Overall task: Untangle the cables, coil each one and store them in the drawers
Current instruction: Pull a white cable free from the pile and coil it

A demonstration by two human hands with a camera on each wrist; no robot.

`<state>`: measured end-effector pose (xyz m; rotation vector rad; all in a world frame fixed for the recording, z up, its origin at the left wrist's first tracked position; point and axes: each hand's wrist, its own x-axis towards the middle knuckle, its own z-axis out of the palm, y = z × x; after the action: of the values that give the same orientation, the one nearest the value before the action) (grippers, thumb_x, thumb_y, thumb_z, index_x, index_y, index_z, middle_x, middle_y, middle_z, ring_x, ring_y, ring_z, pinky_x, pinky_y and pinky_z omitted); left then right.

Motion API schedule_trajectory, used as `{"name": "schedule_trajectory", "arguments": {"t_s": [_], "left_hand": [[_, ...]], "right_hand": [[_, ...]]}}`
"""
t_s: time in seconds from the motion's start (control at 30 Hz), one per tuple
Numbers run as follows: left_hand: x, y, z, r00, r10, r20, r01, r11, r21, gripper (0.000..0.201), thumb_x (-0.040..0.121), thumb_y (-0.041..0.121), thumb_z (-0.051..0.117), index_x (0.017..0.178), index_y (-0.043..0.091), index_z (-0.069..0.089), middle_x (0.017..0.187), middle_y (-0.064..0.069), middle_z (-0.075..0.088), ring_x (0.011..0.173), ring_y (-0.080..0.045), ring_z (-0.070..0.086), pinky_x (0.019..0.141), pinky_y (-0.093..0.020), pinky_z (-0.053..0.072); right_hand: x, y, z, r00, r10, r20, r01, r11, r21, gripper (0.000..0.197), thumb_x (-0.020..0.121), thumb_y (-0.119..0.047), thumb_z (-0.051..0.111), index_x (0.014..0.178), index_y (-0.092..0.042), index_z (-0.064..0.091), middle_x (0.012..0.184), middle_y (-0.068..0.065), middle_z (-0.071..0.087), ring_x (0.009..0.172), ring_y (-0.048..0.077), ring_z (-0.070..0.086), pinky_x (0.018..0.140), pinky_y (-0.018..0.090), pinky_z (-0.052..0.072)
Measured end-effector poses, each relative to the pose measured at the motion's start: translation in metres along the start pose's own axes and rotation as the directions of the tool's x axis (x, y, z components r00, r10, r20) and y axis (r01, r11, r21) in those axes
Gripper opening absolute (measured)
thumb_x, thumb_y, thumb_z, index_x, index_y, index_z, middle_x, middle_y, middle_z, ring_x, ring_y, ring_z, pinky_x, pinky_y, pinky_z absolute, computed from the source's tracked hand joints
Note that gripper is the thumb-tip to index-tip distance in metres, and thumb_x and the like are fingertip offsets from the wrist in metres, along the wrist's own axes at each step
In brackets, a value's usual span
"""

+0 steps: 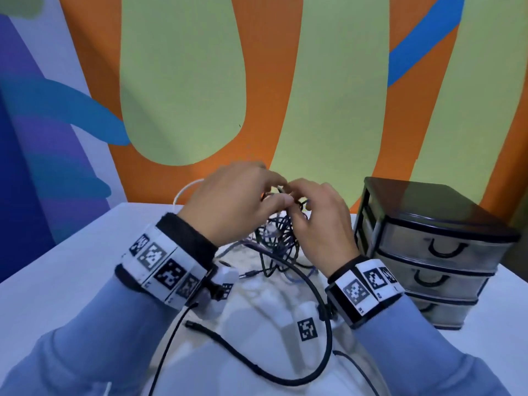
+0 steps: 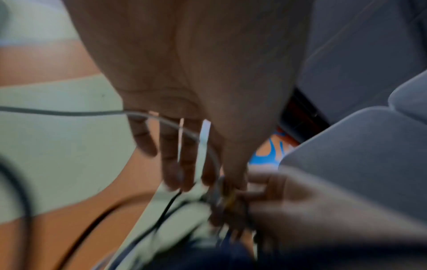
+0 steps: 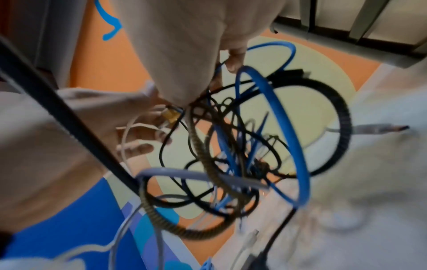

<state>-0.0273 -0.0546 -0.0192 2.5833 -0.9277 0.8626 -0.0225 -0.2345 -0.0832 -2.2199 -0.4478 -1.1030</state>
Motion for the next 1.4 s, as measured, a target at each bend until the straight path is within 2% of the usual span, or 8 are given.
{"name": "schedule_trajectory", "arguments": {"t_s": [0.13,0.3,0.43,0.63,0.83,1.13,1.27,1.4], "left_hand": [[-0.001,-0.013,0.015,0.986,-0.090,-0.137,0.048,0.958,-0.283,0.021,0.100,0.044,0.069,0.094,0.029,0.083,0.053,0.012,0.055,0.056,-0.009,0.047,0.051,-0.020,0.030],[-0.002,-0.028,0.027,0.927,-0.281,-0.247,0.187,0.920,-0.345,0.022,0.101,0.033,0.067,0.082,0.025,0.073,0.051,0.006,0.046,0.055,-0.015,0.041,0.055,-0.036,0.033],[-0.001,-0.047,0.012,0.771,-0.465,-0.435,0.231,0.840,-0.491,0.024,0.104,0.034,0.059,0.090,0.018,0.071,0.071,0.004,0.063,0.069,-0.020,0.055,0.065,-0.039,0.041],[-0.010,-0.074,-0.017,0.585,-0.591,-0.555,0.052,0.710,-0.702,0.024,0.103,0.041,0.057,0.082,0.033,0.065,0.064,0.001,0.042,0.064,-0.027,0.036,0.059,-0.044,0.031],[-0.019,-0.078,-0.016,0.735,-0.506,-0.450,0.057,0.708,-0.703,0.025,0.106,0.042,0.061,0.088,0.027,0.071,0.065,-0.004,0.042,0.063,-0.023,0.035,0.059,-0.037,0.026],[-0.026,-0.051,-0.028,0.931,-0.192,-0.311,-0.078,0.727,-0.683,0.016,0.100,0.023,0.073,0.098,0.010,0.082,0.072,-0.029,0.060,0.064,-0.033,0.045,0.059,-0.039,0.034],[-0.026,-0.031,-0.017,0.979,-0.031,-0.201,-0.125,0.689,-0.714,0.012,0.091,0.010,0.080,0.100,0.003,0.083,0.072,-0.005,0.071,0.064,-0.006,0.053,0.065,-0.019,0.041],[-0.026,-0.023,-0.014,0.992,-0.003,-0.127,-0.093,0.668,-0.739,0.016,0.086,0.020,0.087,0.094,0.006,0.083,0.068,-0.021,0.064,0.060,-0.033,0.049,0.057,-0.039,0.039]], "right_hand": [[0.004,-0.003,-0.003,0.986,-0.077,-0.145,0.073,0.997,-0.034,0.030,0.091,-0.002,0.065,0.110,-0.023,0.070,0.093,-0.008,0.065,0.095,0.021,0.049,0.077,0.038,0.042],[0.001,-0.009,-0.001,0.983,-0.169,0.074,0.169,0.986,0.007,0.025,0.075,0.000,0.073,0.080,-0.024,0.077,0.084,-0.005,0.066,0.087,0.024,0.056,0.074,0.039,0.044],[-0.001,-0.010,0.005,0.874,0.047,0.484,0.004,0.995,-0.104,0.030,0.069,0.002,0.071,0.072,-0.026,0.083,0.074,-0.006,0.076,0.081,0.019,0.067,0.074,0.034,0.055],[-0.002,-0.003,-0.005,0.895,0.260,0.362,-0.138,0.934,-0.330,0.036,0.082,-0.005,0.055,0.092,-0.034,0.076,0.101,-0.001,0.070,0.106,0.023,0.056,0.073,0.033,0.043],[0.005,-0.002,-0.018,0.873,0.242,0.424,-0.230,0.970,-0.081,0.061,0.084,-0.005,0.037,0.133,-0.029,0.065,0.137,0.004,0.058,0.138,0.027,0.042,0.112,0.045,0.040],[0.015,-0.023,-0.039,0.972,0.232,0.040,-0.235,0.946,0.224,0.046,0.101,-0.005,0.049,0.142,-0.023,0.060,0.121,-0.006,0.072,0.112,0.008,0.063,0.092,0.025,0.052],[0.021,-0.057,-0.039,0.863,0.176,0.474,-0.490,0.524,0.697,0.040,0.108,-0.035,0.048,0.128,-0.006,0.067,0.107,0.016,0.076,0.095,0.030,0.072,0.083,0.038,0.058],[0.015,-0.061,-0.034,0.735,0.137,0.664,-0.615,0.547,0.568,0.054,0.106,-0.047,0.048,0.107,0.006,0.060,0.055,0.000,0.032,0.047,0.013,0.021,0.047,0.027,0.015]]}}
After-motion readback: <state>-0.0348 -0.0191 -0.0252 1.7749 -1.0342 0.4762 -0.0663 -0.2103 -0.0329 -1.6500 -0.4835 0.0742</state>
